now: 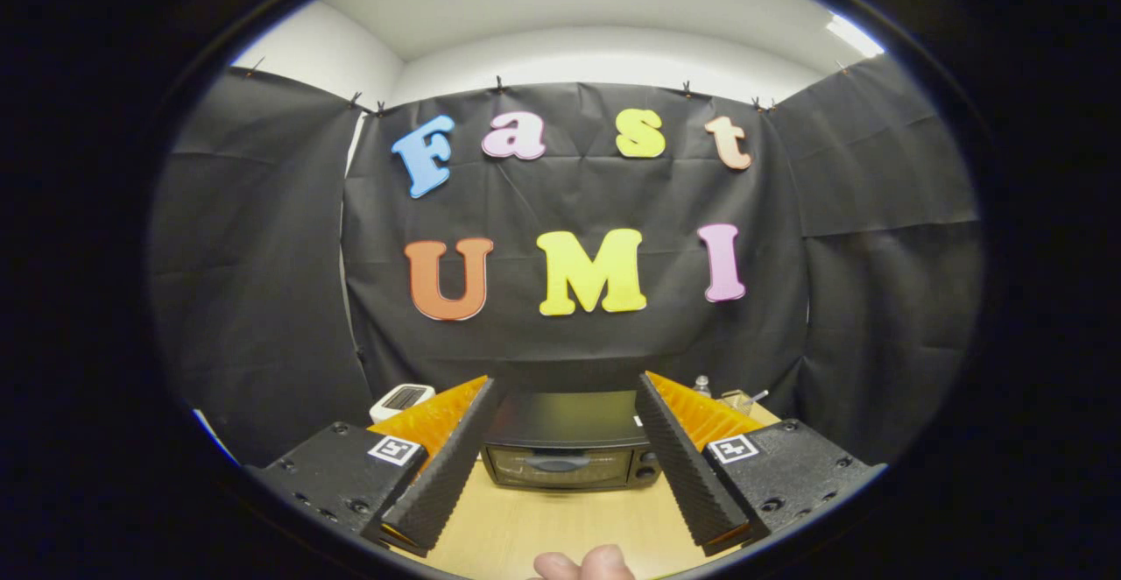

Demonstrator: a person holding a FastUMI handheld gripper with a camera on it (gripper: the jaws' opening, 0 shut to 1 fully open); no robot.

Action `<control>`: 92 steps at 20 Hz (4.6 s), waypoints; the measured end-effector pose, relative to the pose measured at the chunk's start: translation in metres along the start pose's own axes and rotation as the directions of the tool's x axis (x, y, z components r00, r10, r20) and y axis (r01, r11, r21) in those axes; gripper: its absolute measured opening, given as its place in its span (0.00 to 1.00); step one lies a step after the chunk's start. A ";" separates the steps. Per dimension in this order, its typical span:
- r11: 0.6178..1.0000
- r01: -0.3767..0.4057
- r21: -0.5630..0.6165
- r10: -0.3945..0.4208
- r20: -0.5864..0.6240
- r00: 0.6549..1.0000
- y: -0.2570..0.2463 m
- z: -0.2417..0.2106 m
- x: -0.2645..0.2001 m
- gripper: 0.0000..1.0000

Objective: Open the toaster oven, put the food inside, and close the toaster oven door.

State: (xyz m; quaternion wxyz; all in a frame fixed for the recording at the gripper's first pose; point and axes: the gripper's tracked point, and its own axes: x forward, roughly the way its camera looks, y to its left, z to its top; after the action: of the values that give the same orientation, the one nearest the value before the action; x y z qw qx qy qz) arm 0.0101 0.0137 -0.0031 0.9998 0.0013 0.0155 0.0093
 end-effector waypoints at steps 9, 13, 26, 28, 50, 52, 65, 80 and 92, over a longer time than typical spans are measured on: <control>1.000 0.005 -0.005 -0.005 -0.006 1.000 -0.003 -0.001 0.008 1.00; 1.000 0.013 -0.008 -0.013 -0.016 1.000 -0.006 -0.004 0.013 1.00; 0.999 0.032 0.023 -0.028 -0.161 0.987 -0.011 -0.089 0.092 1.00; 0.999 0.031 0.024 -0.026 -0.195 0.980 -0.011 -0.112 0.117 1.00; 0.998 0.048 -0.039 -0.060 -0.464 0.884 -0.012 -0.268 0.238 1.00; 0.998 0.046 -0.032 -0.055 -0.473 0.879 -0.011 -0.269 0.231 1.00; 0.997 0.045 -0.061 -0.074 -0.651 0.755 -0.011 -0.358 0.114 1.00; 0.977 -0.206 0.062 0.202 -0.588 0.783 0.057 -0.266 0.085 1.00; 0.777 -0.429 0.461 0.626 -0.645 0.439 0.241 -0.300 0.024 1.00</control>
State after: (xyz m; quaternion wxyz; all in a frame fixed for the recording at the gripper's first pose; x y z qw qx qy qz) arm 0.0202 0.2555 -0.3034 0.8307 0.1173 0.4401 0.3202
